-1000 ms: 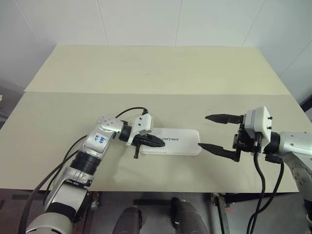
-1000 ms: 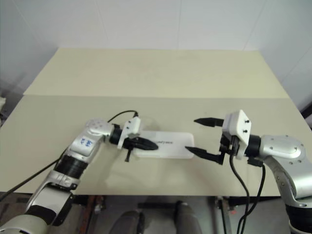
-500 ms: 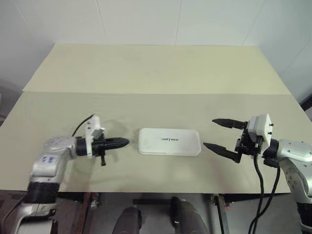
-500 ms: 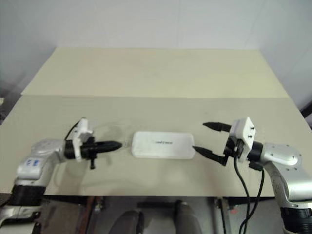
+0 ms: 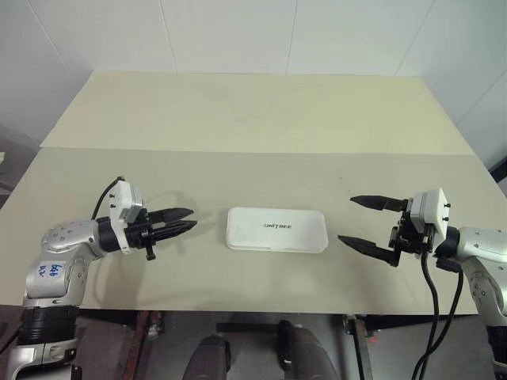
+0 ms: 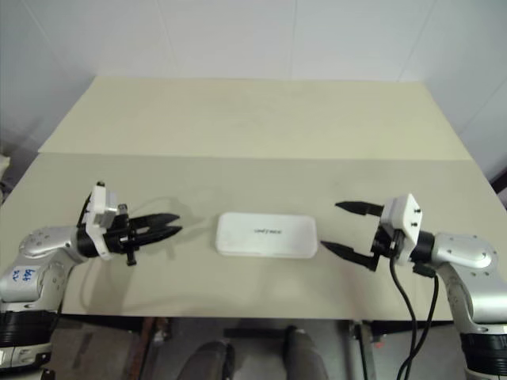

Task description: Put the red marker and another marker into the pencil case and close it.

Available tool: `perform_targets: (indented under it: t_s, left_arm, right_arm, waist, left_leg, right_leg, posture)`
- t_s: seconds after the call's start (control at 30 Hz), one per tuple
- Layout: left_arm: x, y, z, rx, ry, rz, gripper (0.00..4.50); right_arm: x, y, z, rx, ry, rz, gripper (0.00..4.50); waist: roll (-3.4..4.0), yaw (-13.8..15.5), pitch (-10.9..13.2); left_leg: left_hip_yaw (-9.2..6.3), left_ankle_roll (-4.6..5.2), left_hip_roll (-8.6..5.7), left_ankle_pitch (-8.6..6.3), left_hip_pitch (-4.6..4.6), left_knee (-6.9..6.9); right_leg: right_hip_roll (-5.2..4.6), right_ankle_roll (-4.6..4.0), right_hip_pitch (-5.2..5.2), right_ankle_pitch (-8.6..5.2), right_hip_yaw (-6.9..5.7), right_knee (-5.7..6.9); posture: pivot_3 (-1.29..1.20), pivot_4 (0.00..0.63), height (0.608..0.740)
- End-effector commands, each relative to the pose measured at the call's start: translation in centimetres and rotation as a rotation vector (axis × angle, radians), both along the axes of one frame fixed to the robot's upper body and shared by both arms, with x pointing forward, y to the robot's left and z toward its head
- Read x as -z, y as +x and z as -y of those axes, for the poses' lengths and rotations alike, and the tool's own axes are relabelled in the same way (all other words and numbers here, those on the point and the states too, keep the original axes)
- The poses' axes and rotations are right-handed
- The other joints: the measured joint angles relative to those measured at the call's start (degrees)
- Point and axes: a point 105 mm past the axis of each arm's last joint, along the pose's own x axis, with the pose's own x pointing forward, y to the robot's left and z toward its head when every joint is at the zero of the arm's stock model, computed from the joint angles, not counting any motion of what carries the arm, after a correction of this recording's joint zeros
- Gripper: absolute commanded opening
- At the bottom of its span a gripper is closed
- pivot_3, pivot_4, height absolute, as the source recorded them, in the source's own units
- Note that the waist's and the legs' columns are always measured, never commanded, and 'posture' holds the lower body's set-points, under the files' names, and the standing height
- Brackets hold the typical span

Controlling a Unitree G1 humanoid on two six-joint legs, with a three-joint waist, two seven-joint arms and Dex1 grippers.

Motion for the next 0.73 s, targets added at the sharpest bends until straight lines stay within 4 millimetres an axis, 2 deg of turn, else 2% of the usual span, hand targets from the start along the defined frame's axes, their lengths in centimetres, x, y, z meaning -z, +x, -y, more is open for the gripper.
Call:
perform_targets:
  t_s: [0.03, 0.2, 0.6, 0.73]
  left_arm:
    - [-1.8, -0.3, 0.8, 0.028, -0.028, 0.066, 2.7]
    - [-2.0, -0.6, 1.4, 0.043, -0.031, 0.066, 4.41]
    - [-2.6, -1.2, 2.3, 0.072, -0.042, 0.08, 4.46]
    - [-2.8, -1.0, 2.6, 0.054, -0.064, 0.094, 4.46]
  right_arm:
    - [-1.3, 0.0, 0.6, 0.001, -0.011, 0.05, 4.5]
    - [-1.4, 0.2, 0.8, -0.005, -0.019, 0.049, 4.5]
    - [-1.6, 1.5, 1.2, 0.002, -0.039, 0.048, 4.5]
    - [-1.6, 2.2, 0.5, -0.014, -0.026, 0.043, 4.5]
  waist:
    - [0.0, 0.0, 0.0]
    - [0.0, -0.1, 0.0]
    - [0.0, -0.1, 0.0]
    - [0.0, -0.2, 0.0]
  left_leg:
    - [0.0, 0.0, 0.0, 0.0, 0.0, 0.0]
    - [0.03, 0.0, 0.0, 0.0, 0.02, -0.02]
    - [0.03, 0.0, -0.01, 0.0, 0.0, -0.01]
    - [0.06, 0.0, -0.01, 0.0, 0.05, -0.02]
  right_leg:
    - [0.0, 0.0, 0.0, 0.0, 0.0, 0.0]
    - [0.01, 0.08, -0.01, 0.04, 0.0, 0.01]
    - [0.01, 0.06, 0.0, 0.04, 0.01, -0.03]
    - [0.01, 0.06, 0.0, 0.03, 0.02, 0.0]
  posture:
    - [0.0, 0.15, 0.74]
    - [0.0, 0.15, 0.74]
    - [0.0, 0.15, 0.74]
    - [0.0, 0.15, 0.74]
